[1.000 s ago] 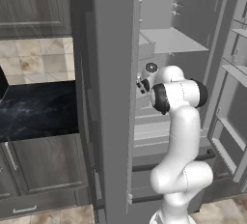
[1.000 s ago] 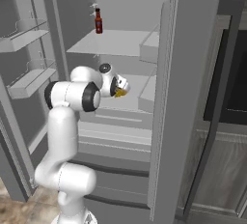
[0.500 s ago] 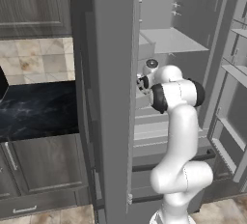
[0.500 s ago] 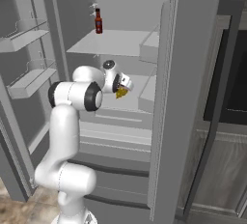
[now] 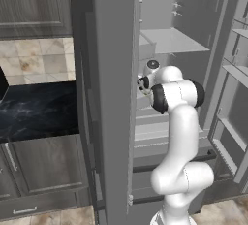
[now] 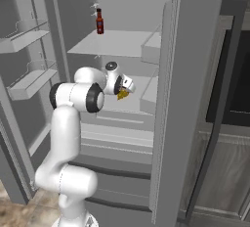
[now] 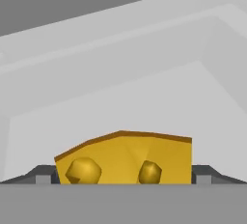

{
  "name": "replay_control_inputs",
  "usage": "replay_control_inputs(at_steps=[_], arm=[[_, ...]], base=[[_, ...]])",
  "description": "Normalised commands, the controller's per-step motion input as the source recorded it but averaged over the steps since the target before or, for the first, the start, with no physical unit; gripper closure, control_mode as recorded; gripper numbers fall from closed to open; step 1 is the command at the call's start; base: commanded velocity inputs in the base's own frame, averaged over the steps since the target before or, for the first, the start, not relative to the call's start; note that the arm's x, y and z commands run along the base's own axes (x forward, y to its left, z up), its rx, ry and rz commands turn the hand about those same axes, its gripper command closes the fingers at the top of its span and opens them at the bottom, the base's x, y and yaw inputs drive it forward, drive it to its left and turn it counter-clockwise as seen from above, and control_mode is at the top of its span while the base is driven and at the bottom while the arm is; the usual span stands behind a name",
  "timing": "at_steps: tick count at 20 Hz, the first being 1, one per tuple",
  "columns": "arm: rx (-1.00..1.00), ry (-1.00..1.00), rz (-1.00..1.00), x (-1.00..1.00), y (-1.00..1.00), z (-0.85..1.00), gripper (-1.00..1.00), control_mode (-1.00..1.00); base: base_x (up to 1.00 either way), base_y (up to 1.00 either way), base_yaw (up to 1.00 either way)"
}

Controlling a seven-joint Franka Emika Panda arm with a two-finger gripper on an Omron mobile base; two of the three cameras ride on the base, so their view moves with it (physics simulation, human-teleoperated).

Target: Pick the cheese from the fridge and the cheese grater from the cabinet and place them next to the salad bowl.

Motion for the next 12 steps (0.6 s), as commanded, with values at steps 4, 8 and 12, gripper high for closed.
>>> replay_control_inputs(at_steps=[4,8,12], arm=[[0.02,0.02,0.00,-0.14,0.02,-0.23,-1.00,-1.00],[0.00,0.00,0.01,-0.32,0.01,-0.25,-1.00,-1.00],[0.00,0.00,0.05,-0.53,0.00,-0.25,-1.00,-1.00]], base=[[0.00,0.00,0.00],[0.00,0.00,0.00],[0.00,0.00,0.00]])
